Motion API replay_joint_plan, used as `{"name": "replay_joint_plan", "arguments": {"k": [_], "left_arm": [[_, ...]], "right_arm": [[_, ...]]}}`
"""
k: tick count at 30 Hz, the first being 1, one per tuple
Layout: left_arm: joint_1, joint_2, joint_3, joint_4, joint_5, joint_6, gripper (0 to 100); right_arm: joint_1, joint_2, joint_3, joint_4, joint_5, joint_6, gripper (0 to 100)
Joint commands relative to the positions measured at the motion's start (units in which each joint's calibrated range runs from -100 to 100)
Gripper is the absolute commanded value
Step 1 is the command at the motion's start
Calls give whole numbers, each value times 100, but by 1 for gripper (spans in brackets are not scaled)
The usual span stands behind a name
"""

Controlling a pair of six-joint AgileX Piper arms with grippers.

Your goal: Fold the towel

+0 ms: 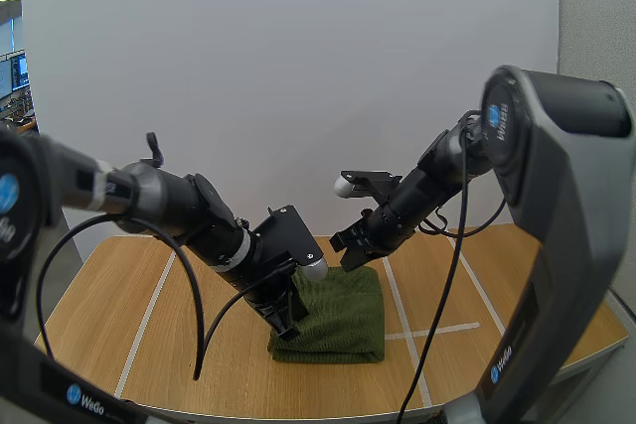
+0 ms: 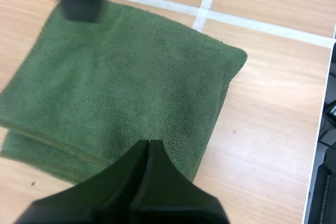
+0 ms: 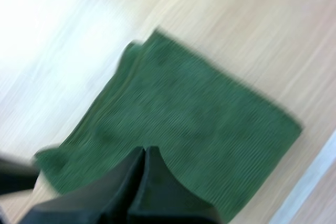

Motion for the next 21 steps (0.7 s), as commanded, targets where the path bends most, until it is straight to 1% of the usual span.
{"name": "replay_joint_plan", "arguments": {"k": [1, 6, 9, 16, 21], "left_arm": [[-12, -425, 28, 474, 310, -478, 0], [-12, -402, 28, 487, 389, -601, 0], [-12, -402, 28, 487, 365, -612, 0], [-12, -302, 93, 459, -322, -600, 0], [-12, 314, 93, 381, -526, -480, 0]], "right_arm": [[-2, -1115, 900, -669, 794, 44, 0], [-2, -1470, 1590, -921, 800, 44, 0], [-2, -1591, 1840, -944, 762, -23, 0], [-2, -1586, 1874, -1021, 475, -24, 0], [-2, -1586, 1884, -1021, 166, -24, 0]]}}
